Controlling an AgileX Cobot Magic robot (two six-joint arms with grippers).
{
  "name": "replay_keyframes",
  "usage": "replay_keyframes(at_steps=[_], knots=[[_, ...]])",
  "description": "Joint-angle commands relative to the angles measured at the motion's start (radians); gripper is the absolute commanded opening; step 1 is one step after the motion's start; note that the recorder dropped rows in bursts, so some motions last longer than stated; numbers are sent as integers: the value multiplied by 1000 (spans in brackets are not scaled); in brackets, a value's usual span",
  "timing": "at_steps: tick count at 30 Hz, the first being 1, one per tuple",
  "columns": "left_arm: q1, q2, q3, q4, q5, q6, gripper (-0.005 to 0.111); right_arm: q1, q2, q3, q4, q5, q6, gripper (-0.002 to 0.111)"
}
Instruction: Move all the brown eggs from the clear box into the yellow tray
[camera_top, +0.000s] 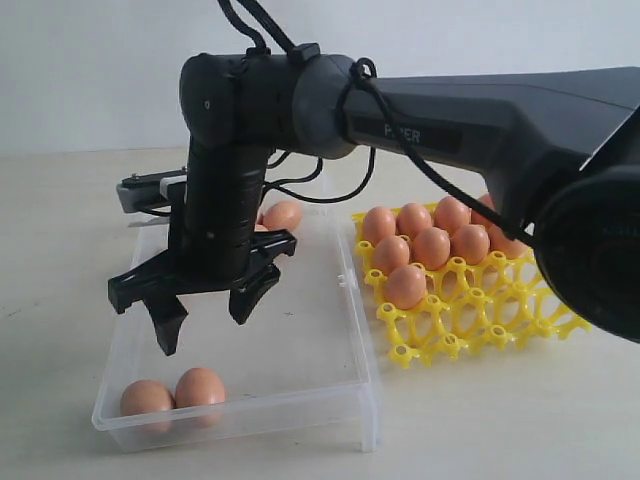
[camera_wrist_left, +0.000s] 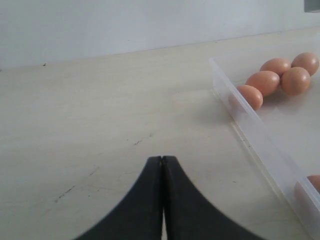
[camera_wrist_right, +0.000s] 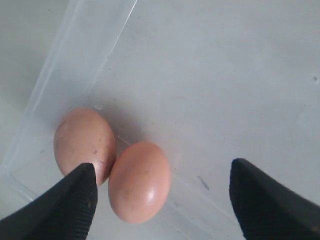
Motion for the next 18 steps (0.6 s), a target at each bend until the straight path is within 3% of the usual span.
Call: replay_keyframes(at_steps=[1, 18], knots=[[-1, -6, -5, -4, -8, -5, 0, 19, 19, -7, -14, 5, -20, 70], [-1, -6, -5, -4, -8, -5, 0, 53, 62, 11, -8, 5, -11, 68]])
